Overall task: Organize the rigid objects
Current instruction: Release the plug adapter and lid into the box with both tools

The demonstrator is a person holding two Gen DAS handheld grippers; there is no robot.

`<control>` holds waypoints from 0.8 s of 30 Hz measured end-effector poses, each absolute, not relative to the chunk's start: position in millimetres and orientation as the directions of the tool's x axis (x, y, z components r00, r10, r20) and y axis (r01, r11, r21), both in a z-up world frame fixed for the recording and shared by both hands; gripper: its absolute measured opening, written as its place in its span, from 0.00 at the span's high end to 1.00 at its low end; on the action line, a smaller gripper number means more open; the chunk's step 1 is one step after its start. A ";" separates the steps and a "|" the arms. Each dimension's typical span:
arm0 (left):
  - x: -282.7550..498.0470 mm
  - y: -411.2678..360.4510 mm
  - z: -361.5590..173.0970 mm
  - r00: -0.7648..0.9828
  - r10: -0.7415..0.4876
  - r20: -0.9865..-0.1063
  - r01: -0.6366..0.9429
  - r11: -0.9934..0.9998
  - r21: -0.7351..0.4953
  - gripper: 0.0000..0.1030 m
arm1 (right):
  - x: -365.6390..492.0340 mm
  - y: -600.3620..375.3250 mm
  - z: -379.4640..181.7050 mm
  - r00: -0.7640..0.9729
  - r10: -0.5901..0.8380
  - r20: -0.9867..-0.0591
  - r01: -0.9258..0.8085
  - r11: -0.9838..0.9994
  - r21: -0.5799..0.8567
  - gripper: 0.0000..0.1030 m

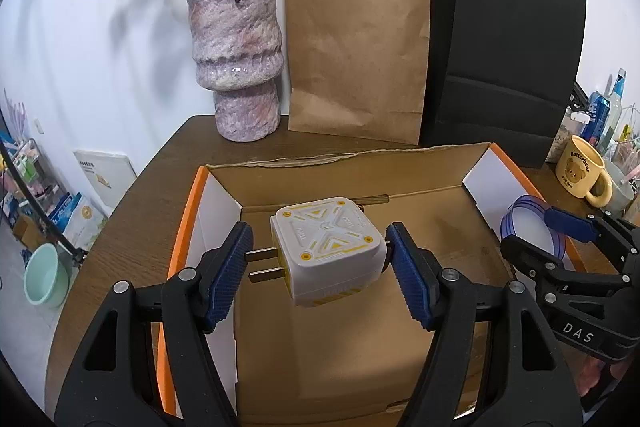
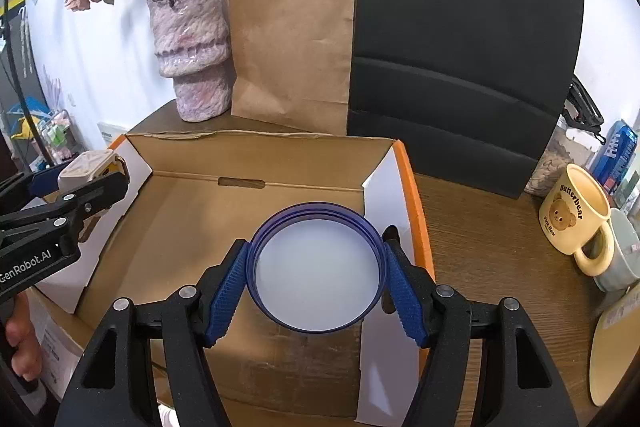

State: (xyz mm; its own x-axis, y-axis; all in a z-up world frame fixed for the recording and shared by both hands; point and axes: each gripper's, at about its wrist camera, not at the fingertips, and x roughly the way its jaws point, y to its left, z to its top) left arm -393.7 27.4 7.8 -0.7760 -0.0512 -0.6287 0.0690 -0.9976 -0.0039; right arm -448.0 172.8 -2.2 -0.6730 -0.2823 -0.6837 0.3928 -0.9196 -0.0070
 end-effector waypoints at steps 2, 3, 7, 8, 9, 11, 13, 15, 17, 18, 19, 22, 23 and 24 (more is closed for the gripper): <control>-392.9 27.7 9.3 -0.781 -0.069 -0.621 0.080 -0.997 0.010 0.31 | -447.0 173.2 -1.0 -0.670 -0.300 -0.679 0.402 -0.916 0.009 0.30; -391.9 28.0 10.3 -0.784 -0.083 -0.615 0.089 -0.996 0.021 0.14 | -447.3 173.0 -1.4 -0.663 -0.307 -0.683 0.406 -0.914 0.016 0.30; -386.7 24.2 16.1 -0.808 -0.112 -0.579 0.120 -0.993 0.024 0.00 | -446.7 173.2 -1.7 -0.656 -0.302 -0.691 0.406 -0.914 0.014 0.13; -387.0 22.6 16.5 -0.807 -0.110 -0.580 0.123 -0.992 0.017 0.00 | -446.8 172.9 -1.5 -0.659 -0.299 -0.690 0.403 -0.915 0.012 0.13; -387.4 21.0 16.5 -0.806 -0.108 -0.582 0.127 -0.992 0.010 0.00 | -446.7 172.6 -1.3 -0.661 -0.296 -0.690 0.401 -0.916 0.008 0.13; -388.2 19.7 16.1 -0.804 -0.106 -0.585 0.129 -0.992 0.003 0.00 | -446.1 172.4 -0.4 -0.664 -0.296 -0.687 0.400 -0.916 0.008 0.13; -388.3 20.1 15.7 -0.803 -0.108 -0.586 0.130 -0.992 0.004 0.00 | -445.7 172.6 0.1 -0.667 -0.297 -0.684 0.398 -0.917 0.010 0.13; -387.6 20.9 15.9 -0.805 -0.104 -0.585 0.125 -0.992 0.004 0.00 | -445.1 173.8 1.2 -0.670 -0.298 -0.680 0.396 -0.918 0.012 0.13; -386.5 21.7 16.8 -0.807 -0.101 -0.582 0.122 -0.993 0.004 0.00 | -445.2 174.3 2.1 -0.673 -0.297 -0.678 0.393 -0.920 0.013 0.13; -385.8 22.0 17.6 -0.808 -0.099 -0.581 0.120 -0.993 0.002 0.00 | -444.9 174.7 2.2 -0.675 -0.294 -0.677 0.390 -0.921 0.011 0.13; -384.9 21.9 18.4 -0.810 -0.094 -0.579 0.117 -0.993 -0.002 0.00 | -444.6 175.0 2.9 -0.677 -0.290 -0.676 0.387 -0.922 0.008 0.13; -382.0 22.3 20.4 -0.815 -0.089 -0.573 0.113 -0.994 -0.007 0.00 | -442.1 176.4 5.5 -0.685 -0.286 -0.670 0.383 -0.924 0.003 0.13; -381.1 22.5 20.8 -0.815 -0.086 -0.572 0.110 -0.994 -0.008 0.00 | -440.5 177.1 6.7 -0.688 -0.287 -0.667 0.383 -0.924 0.002 0.13; -380.3 22.3 21.1 -0.816 -0.083 -0.573 0.110 -0.994 -0.011 0.00 | -439.2 177.2 7.9 -0.689 -0.288 -0.665 0.384 -0.923 0.001 0.13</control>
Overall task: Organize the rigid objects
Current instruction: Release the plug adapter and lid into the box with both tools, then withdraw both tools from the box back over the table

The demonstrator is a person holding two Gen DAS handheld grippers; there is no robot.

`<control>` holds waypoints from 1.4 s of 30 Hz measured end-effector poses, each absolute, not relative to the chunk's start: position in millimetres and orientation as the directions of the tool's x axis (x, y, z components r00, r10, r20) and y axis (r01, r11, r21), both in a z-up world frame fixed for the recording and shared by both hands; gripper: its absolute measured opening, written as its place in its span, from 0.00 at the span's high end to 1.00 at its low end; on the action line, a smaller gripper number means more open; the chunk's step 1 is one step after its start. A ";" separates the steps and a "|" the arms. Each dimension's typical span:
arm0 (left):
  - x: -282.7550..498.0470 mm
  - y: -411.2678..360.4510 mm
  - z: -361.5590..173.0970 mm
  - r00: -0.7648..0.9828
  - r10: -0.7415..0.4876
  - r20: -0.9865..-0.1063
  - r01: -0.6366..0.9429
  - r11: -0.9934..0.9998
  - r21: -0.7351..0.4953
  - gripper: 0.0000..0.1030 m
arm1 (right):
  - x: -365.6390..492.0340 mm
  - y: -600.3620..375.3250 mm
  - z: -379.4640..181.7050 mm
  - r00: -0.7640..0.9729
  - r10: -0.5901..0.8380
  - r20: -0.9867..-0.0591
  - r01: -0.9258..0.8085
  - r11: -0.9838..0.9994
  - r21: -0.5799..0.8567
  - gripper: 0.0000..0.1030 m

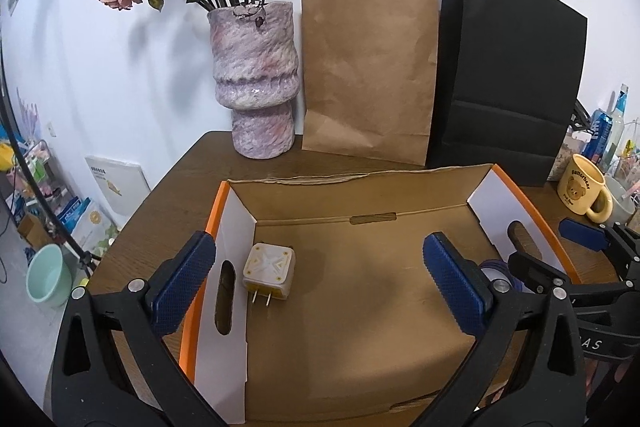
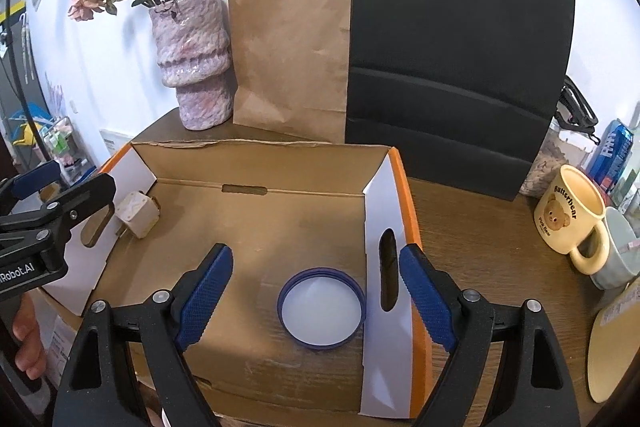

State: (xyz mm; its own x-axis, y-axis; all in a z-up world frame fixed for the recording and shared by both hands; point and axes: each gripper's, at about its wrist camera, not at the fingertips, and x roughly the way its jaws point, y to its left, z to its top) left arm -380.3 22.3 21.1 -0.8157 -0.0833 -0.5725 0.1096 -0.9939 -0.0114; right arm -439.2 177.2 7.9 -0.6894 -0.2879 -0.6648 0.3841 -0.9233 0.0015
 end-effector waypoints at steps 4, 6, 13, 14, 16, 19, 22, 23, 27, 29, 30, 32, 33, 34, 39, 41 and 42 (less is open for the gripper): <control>-376.5 20.7 23.5 -0.820 -0.082 -0.567 0.115 -0.993 -0.023 0.00 | -433.8 178.9 12.8 -0.697 -0.291 -0.656 0.386 -0.923 0.000 0.13; -372.9 20.2 25.5 -0.825 -0.080 -0.560 0.114 -0.993 -0.026 0.00 | -429.6 179.7 16.1 -0.703 -0.292 -0.648 0.386 -0.923 -0.004 0.13; -356.8 19.3 31.8 -0.837 -0.073 -0.542 0.109 -0.993 -0.036 0.00 | -412.8 185.0 24.1 -0.723 -0.284 -0.629 0.380 -0.925 -0.019 0.13; -354.1 19.7 32.3 -0.838 -0.072 -0.540 0.108 -0.994 -0.035 0.00 | -410.1 186.0 25.4 -0.727 -0.282 -0.626 0.378 -0.926 -0.021 0.13; -347.8 20.7 33.5 -0.841 -0.072 -0.536 0.105 -0.994 -0.031 0.00 | -404.5 188.5 27.6 -0.732 -0.281 -0.621 0.374 -0.927 -0.022 0.13; -338.7 22.5 35.3 -0.845 -0.069 -0.530 0.098 -0.995 -0.027 0.00 | -396.3 192.5 29.5 -0.737 -0.276 -0.617 0.367 -0.930 -0.023 0.13; -330.3 23.5 36.3 -0.849 -0.064 -0.524 0.092 -0.995 -0.027 0.00 | -387.2 195.8 31.0 -0.742 -0.267 -0.615 0.358 -0.933 -0.027 0.13; -327.3 24.1 36.2 -0.850 -0.062 -0.523 0.089 -0.996 -0.027 0.00 | -383.6 197.0 31.5 -0.744 -0.266 -0.613 0.356 -0.934 -0.027 0.13; -316.4 26.2 34.9 -0.849 -0.059 -0.525 0.082 -0.996 -0.022 0.00 | -372.4 199.4 30.5 -0.742 -0.261 -0.617 0.355 -0.934 -0.031 0.13; -310.2 26.7 34.2 -0.848 -0.054 -0.528 0.079 -0.997 -0.024 0.00 | -366.4 200.8 29.7 -0.740 -0.259 -0.621 0.354 -0.935 -0.033 0.13; -307.7 26.9 34.0 -0.847 -0.055 -0.528 0.078 -0.997 -0.022 0.00 | -362.9 201.5 29.2 -0.740 -0.258 -0.622 0.354 -0.935 -0.033 0.13; -300.9 27.4 33.0 -0.847 -0.056 -0.529 0.078 -0.997 -0.019 0.00 | -355.5 202.8 28.5 -0.739 -0.256 -0.623 0.354 -0.935 -0.035 0.13; -297.2 27.9 32.7 -0.846 -0.054 -0.530 0.075 -0.997 -0.018 0.00 | -351.6 203.3 28.4 -0.739 -0.256 -0.623 0.353 -0.935 -0.036 0.13; -293.6 28.2 32.1 -0.846 -0.053 -0.531 0.073 -0.997 -0.017 0.00 | -347.8 203.7 28.5 -0.739 -0.255 -0.623 0.353 -0.935 -0.036 0.13; -275.4 30.2 31.8 -0.848 -0.046 -0.529 0.065 -0.998 -0.018 0.00 | -327.4 206.1 29.3 -0.742 -0.256 -0.620 0.353 -0.935 -0.036 0.13; -269.0 32.0 32.2 -0.849 -0.043 -0.526 0.060 -0.998 -0.014 0.00 | -319.2 206.2 29.2 -0.742 -0.255 -0.620 0.353 -0.935 -0.039 0.13; -264.7 32.5 32.6 -0.850 -0.042 -0.524 0.057 -0.998 -0.013 0.00 | -315.7 206.0 29.2 -0.742 -0.253 -0.620 0.353 -0.935 -0.041 0.13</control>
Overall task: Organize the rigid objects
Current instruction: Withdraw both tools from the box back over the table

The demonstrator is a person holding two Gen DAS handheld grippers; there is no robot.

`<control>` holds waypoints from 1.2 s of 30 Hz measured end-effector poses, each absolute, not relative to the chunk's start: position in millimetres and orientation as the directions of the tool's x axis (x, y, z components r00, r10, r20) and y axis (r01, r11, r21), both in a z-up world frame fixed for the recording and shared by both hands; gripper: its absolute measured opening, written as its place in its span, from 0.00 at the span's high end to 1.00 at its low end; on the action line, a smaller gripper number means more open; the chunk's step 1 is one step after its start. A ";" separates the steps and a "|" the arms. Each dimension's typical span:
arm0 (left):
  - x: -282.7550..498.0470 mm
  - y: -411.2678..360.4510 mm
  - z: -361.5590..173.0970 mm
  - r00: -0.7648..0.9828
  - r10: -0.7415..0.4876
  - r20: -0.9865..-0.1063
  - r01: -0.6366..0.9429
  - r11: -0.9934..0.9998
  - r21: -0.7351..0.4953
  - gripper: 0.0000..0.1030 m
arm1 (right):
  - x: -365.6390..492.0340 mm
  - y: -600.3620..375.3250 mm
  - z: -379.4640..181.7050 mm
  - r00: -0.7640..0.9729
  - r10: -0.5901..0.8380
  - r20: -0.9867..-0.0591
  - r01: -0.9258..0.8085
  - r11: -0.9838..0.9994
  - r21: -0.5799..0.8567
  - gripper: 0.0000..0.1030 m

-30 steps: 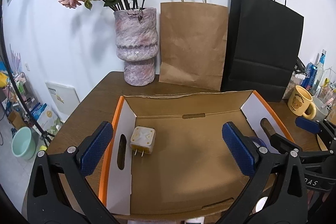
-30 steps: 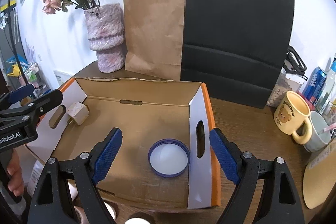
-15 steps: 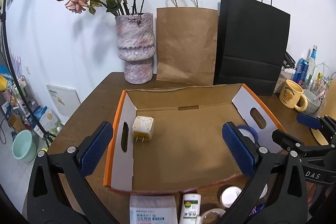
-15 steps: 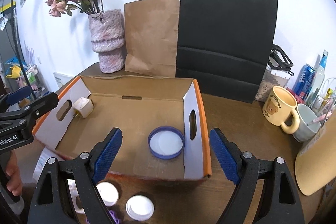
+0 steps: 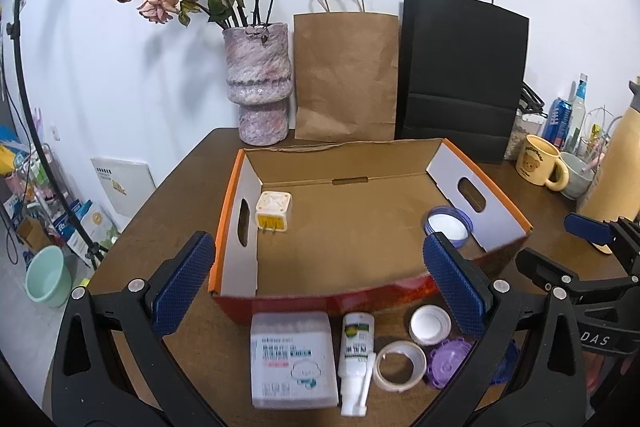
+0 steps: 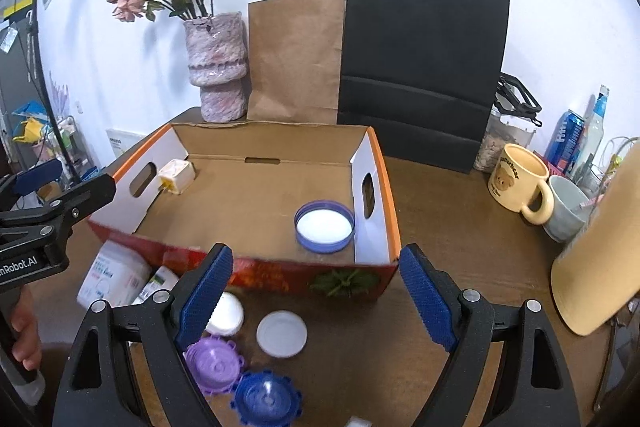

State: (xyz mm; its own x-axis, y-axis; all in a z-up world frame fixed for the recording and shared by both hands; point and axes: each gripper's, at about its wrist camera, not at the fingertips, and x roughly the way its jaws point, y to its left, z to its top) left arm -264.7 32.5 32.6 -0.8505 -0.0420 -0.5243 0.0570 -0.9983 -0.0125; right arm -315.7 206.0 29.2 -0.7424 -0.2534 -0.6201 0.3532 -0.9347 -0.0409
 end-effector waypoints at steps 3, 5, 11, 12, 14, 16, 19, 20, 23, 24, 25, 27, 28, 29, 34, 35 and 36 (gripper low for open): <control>-251.3 33.2 34.8 -0.856 -0.035 -0.515 0.049 -0.999 -0.013 0.00 | -302.3 207.5 29.2 -0.745 -0.254 -0.617 0.351 -0.935 -0.039 0.13; -243.2 32.2 36.1 -0.859 -0.035 -0.510 0.053 -0.998 -0.021 0.00 | -292.8 208.3 28.3 -0.744 -0.253 -0.619 0.351 -0.936 -0.040 0.13; -217.6 28.8 36.0 -0.857 -0.029 -0.514 0.050 -0.998 -0.026 0.00 | -266.4 212.6 24.7 -0.742 -0.241 -0.625 0.345 -0.937 -0.048 0.13; -214.4 28.1 35.3 -0.856 -0.029 -0.516 0.050 -0.998 -0.027 0.00 | -261.5 213.9 23.9 -0.742 -0.239 -0.626 0.344 -0.938 -0.049 0.13; -206.0 26.9 32.9 -0.852 -0.026 -0.523 0.048 -0.999 -0.027 0.00 | -250.6 216.0 22.4 -0.742 -0.235 -0.627 0.341 -0.938 -0.052 0.13; -197.3 26.3 29.7 -0.848 -0.025 -0.529 0.046 -0.999 -0.027 0.00 | -240.6 218.4 20.6 -0.742 -0.232 -0.629 0.340 -0.939 -0.054 0.13; -185.9 25.2 25.5 -0.842 -0.025 -0.538 0.043 -0.999 -0.022 0.00 | -227.2 220.9 16.9 -0.739 -0.226 -0.635 0.336 -0.940 -0.057 0.13; -182.1 24.8 24.1 -0.841 -0.024 -0.541 0.041 -0.999 -0.020 0.00 | -222.7 221.7 15.1 -0.737 -0.222 -0.639 0.335 -0.940 -0.060 0.13; -170.9 24.2 20.4 -0.836 -0.020 -0.549 0.037 -0.999 -0.019 0.00 | -210.8 224.2 9.8 -0.730 -0.215 -0.648 0.334 -0.940 -0.065 0.13; -167.7 23.9 18.9 -0.834 -0.018 -0.552 0.034 -0.999 -0.019 0.00 | -207.3 224.7 8.3 -0.728 -0.214 -0.651 0.334 -0.940 -0.065 0.13; -164.9 24.1 17.5 -0.832 -0.017 -0.555 0.033 -0.999 -0.018 0.00 | -203.3 225.4 6.2 -0.725 -0.214 -0.655 0.336 -0.940 -0.065 0.13; -159.3 24.2 14.1 -0.827 -0.019 -0.562 0.031 -0.999 -0.013 0.00 | -195.2 226.2 1.2 -0.717 -0.210 -0.664 0.336 -0.940 -0.065 0.13; -156.6 24.3 12.2 -0.824 -0.020 -0.567 0.031 -0.999 -0.011 0.00 | -191.9 226.4 -1.0 -0.714 -0.209 -0.668 0.336 -0.939 -0.066 0.13; -154.4 24.1 10.7 -0.821 -0.020 -0.570 0.031 -0.999 -0.010 0.00 | -188.8 226.7 -3.7 -0.709 -0.208 -0.674 0.338 -0.939 -0.066 0.13; -144.0 23.5 1.4 -0.808 -0.022 -0.589 0.030 -1.000 -0.005 0.00 | -177.1 230.0 -15.7 -0.690 -0.195 -0.697 0.337 -0.939 -0.071 0.13; -142.6 23.2 -0.1 -0.805 -0.022 -0.592 0.031 -1.000 -0.005 0.00 | -175.5 230.8 -18.1 -0.685 -0.194 -0.702 0.337 -0.939 -0.070 0.13; -141.1 22.9 -2.2 -0.802 -0.022 -0.597 0.031 -1.000 -0.004 0.00 | -174.6 231.7 -20.5 -0.680 -0.192 -0.708 0.338 -0.939 -0.070 0.13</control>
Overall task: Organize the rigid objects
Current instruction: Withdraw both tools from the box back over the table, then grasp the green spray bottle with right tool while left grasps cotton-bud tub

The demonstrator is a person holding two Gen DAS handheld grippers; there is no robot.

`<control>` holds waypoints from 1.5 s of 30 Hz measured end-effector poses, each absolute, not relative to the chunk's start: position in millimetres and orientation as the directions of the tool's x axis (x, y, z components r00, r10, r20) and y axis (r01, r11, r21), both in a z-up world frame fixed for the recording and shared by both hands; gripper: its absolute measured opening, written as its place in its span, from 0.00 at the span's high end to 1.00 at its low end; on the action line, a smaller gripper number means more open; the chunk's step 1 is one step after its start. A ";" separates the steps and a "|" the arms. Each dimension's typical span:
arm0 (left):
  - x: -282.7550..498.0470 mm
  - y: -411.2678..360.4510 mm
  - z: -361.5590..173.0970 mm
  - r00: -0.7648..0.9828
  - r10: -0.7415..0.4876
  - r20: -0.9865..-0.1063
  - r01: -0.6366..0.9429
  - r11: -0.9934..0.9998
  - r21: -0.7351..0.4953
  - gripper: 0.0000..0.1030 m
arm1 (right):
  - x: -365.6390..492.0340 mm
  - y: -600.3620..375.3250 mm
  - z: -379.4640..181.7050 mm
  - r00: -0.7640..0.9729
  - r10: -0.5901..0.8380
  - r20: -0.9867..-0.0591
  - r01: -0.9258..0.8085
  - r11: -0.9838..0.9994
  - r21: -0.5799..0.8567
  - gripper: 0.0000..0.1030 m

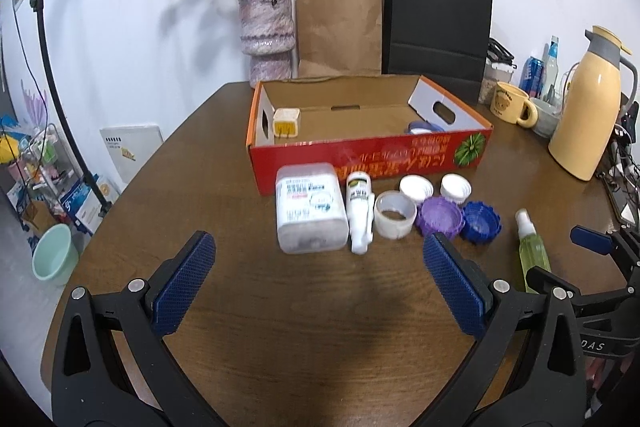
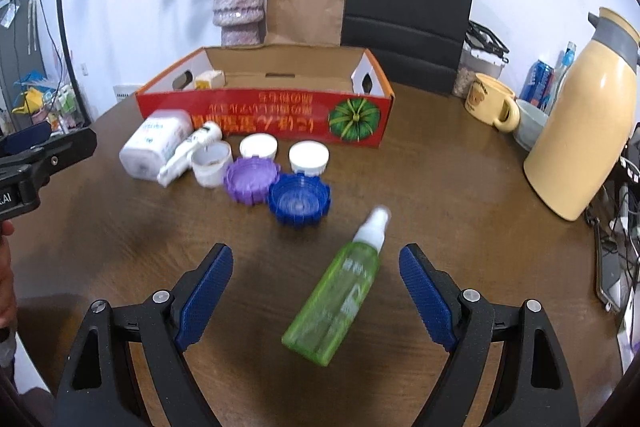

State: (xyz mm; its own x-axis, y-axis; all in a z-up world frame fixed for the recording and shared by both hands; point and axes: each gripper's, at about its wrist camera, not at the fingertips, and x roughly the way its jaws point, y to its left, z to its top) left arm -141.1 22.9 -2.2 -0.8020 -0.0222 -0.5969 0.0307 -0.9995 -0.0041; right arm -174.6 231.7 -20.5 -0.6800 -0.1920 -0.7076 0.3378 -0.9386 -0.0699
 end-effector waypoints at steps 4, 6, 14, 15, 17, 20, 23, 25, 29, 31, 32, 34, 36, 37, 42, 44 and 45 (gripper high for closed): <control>-135.4 21.5 -9.4 -0.791 -0.024 -0.611 0.032 -0.999 -0.003 0.00 | -174.4 234.9 -31.5 -0.658 -0.182 -0.731 0.335 -0.940 -0.068 0.13; -134.1 20.5 -12.1 -0.786 -0.026 -0.617 0.034 -0.999 -0.002 0.00 | -176.5 236.7 -37.9 -0.641 -0.179 -0.746 0.333 -0.941 -0.060 0.13; -134.0 18.5 -16.6 -0.775 -0.032 -0.631 0.042 -0.999 -0.001 0.00 | -203.5 252.6 -59.4 -0.587 -0.114 -0.802 0.260 -0.964 -0.054 0.13; -134.9 18.3 -17.4 -0.772 -0.033 -0.634 0.044 -0.999 -0.002 0.00 | -207.9 254.4 -60.7 -0.584 -0.103 -0.805 0.250 -0.967 -0.058 0.13; -136.5 17.5 -19.4 -0.768 -0.033 -0.640 0.046 -0.999 -0.003 0.00 | -212.7 256.3 -61.3 -0.583 -0.092 -0.807 0.237 -0.970 -0.061 0.13; -138.3 16.4 -21.9 -0.762 -0.038 -0.646 0.051 -0.999 -0.002 0.00 | -216.5 256.7 -61.7 -0.576 -0.114 -0.810 0.249 -0.968 -0.041 0.31; -140.0 15.1 -23.4 -0.757 -0.042 -0.652 0.058 -0.998 -0.004 0.00 | -220.3 256.5 -59.7 -0.571 -0.128 -0.811 0.252 -0.967 -0.025 0.58; -140.4 14.5 -23.7 -0.757 -0.043 -0.652 0.059 -0.998 -0.002 0.00 | -220.4 255.4 -59.2 -0.580 -0.130 -0.804 0.262 -0.965 -0.033 0.64; -143.2 13.2 -25.2 -0.753 -0.047 -0.656 0.063 -0.998 -0.002 0.00 | -219.5 252.1 -60.1 -0.598 -0.132 -0.791 0.277 -0.960 -0.049 0.65; -145.2 13.2 -25.7 -0.750 -0.048 -0.660 0.065 -0.998 -0.002 0.00 | -217.9 249.4 -60.1 -0.603 -0.135 -0.787 0.285 -0.957 -0.054 0.66; -146.0 13.2 -26.4 -0.749 -0.047 -0.661 0.065 -0.998 -0.003 0.00 | -216.9 248.4 -60.2 -0.607 -0.135 -0.783 0.289 -0.956 -0.058 0.66; -147.7 13.7 -27.2 -0.747 -0.047 -0.663 0.064 -0.998 -0.002 0.00 | -215.1 246.8 -58.9 -0.618 -0.136 -0.774 0.293 -0.954 -0.067 0.66; -149.5 14.1 -27.8 -0.746 -0.047 -0.665 0.063 -0.998 0.000 0.00 | -214.1 245.9 -55.7 -0.632 -0.141 -0.762 0.297 -0.952 -0.070 0.66; -150.3 14.3 -27.9 -0.745 -0.048 -0.665 0.063 -0.998 0.001 0.00 | -213.3 245.3 -53.4 -0.640 -0.142 -0.755 0.296 -0.953 -0.072 0.66; -157.4 13.6 -28.7 -0.741 -0.056 -0.669 0.069 -0.998 0.008 0.00 | -216.1 242.3 -44.6 -0.662 -0.157 -0.733 0.295 -0.953 -0.062 0.66; -161.8 12.8 -28.8 -0.739 -0.061 -0.670 0.073 -0.997 0.010 0.00 | -218.2 240.5 -42.1 -0.668 -0.162 -0.726 0.292 -0.955 -0.055 0.66; -164.4 12.7 -29.0 -0.739 -0.063 -0.671 0.074 -0.997 0.012 0.00 | -219.7 239.0 -41.1 -0.669 -0.167 -0.724 0.292 -0.955 -0.051 0.66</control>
